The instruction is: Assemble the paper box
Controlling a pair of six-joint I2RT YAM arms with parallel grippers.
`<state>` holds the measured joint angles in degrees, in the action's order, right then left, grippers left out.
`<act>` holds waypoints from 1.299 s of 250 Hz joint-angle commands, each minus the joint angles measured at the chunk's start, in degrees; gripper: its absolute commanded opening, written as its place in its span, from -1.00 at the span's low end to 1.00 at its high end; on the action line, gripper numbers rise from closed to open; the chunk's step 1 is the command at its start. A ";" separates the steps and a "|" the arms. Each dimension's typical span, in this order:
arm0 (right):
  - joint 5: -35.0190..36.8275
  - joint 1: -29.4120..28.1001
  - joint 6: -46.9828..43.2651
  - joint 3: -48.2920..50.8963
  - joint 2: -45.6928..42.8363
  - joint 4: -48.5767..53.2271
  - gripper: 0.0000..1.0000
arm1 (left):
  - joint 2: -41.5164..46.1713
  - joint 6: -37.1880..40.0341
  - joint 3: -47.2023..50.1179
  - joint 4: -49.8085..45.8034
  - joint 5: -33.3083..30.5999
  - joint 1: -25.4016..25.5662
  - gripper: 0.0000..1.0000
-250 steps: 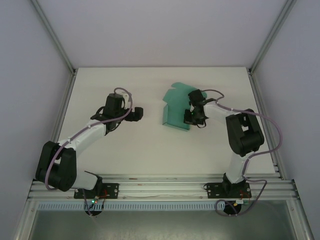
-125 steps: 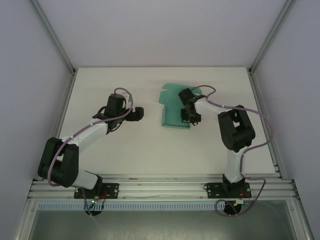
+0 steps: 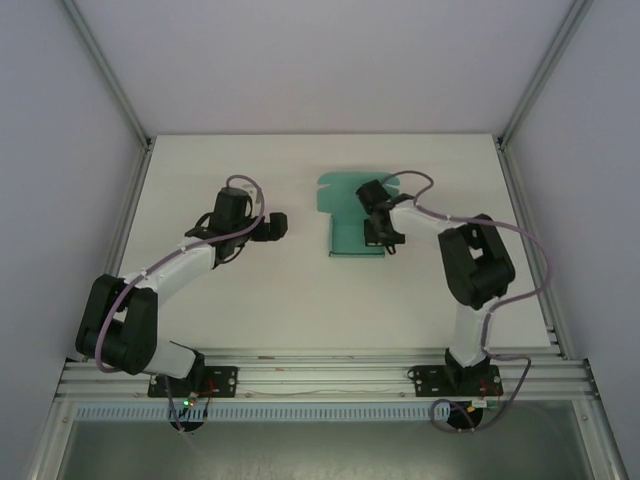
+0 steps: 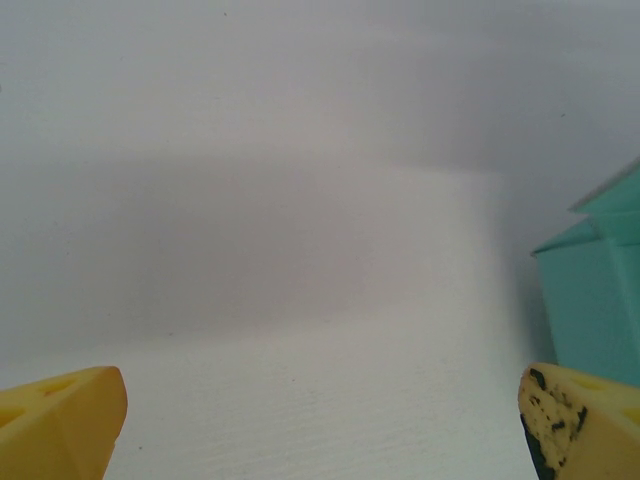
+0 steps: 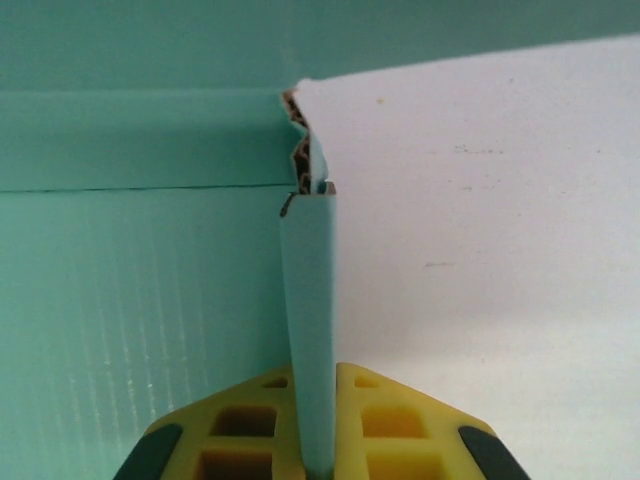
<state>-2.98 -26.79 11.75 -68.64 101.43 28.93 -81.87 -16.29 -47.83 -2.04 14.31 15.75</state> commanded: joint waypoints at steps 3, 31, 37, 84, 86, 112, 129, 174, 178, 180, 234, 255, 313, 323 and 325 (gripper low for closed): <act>-12.41 0.01 -2.78 1.43 -12.22 -15.76 -1.00 | 0.22 -3.18 -0.09 5.69 3.10 0.24 1.00; -22.65 -0.04 -1.70 4.38 -18.22 -25.32 -1.00 | -0.72 -3.67 -1.62 10.66 10.07 0.24 1.00; -24.13 -0.09 -1.35 4.75 -19.16 -26.80 -1.00 | -0.99 -3.77 -2.12 11.88 12.18 0.22 1.00; -27.77 -3.00 -4.18 5.51 -21.85 -31.08 -1.00 | -4.61 -6.55 -6.39 23.26 28.71 0.78 1.00; -27.56 -3.14 -4.10 5.49 -21.88 -31.18 -1.00 | -4.77 -6.69 -6.57 23.67 29.21 0.84 1.00; -28.66 -3.56 -3.77 4.78 -21.64 -30.89 -1.00 | -6.97 -8.32 -8.73 26.98 32.93 1.43 1.00; -29.66 -3.63 -4.14 4.72 -21.38 -30.09 -1.00 | -7.91 -9.04 -9.63 28.67 35.31 1.67 1.00; -31.91 -3.89 -4.35 5.53 -20.72 -30.59 -1.00 | -9.04 -8.07 -10.90 31.83 40.56 2.94 1.00; -32.04 -4.01 -4.36 5.44 -20.59 -30.85 -1.00 | -9.15 -7.99 -11.13 31.64 40.68 2.97 0.99; -32.12 -4.14 -4.36 5.64 -20.62 -30.88 -1.00 | -9.24 -7.97 -11.31 31.59 40.75 2.97 1.00; -28.10 -7.35 -9.10 2.57 -16.60 -23.73 -1.00 | -11.12 -4.08 -16.29 28.03 42.96 4.82 0.99; -20.52 -8.87 -10.82 0.27 -14.90 -19.74 -1.00 | -11.38 -2.84 -17.54 28.05 43.96 5.24 0.99; -2.81 -13.07 -12.27 -8.25 -6.39 -10.11 -1.00 | -11.39 5.04 -23.32 20.15 41.55 7.87 0.99; 0.52 -13.50 -12.56 -9.37 -4.51 -9.53 -1.00 | -11.38 5.63 -23.86 19.96 42.24 8.04 0.99; 0.87 -13.48 -12.61 -9.68 -4.10 -9.33 -1.00 | -11.36 5.50 -23.88 20.12 42.30 8.06 1.00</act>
<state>-12.97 -35.29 2.61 -76.01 89.12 12.60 -95.59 -17.28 -65.58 14.41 46.74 17.61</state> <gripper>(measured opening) 0.083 0.995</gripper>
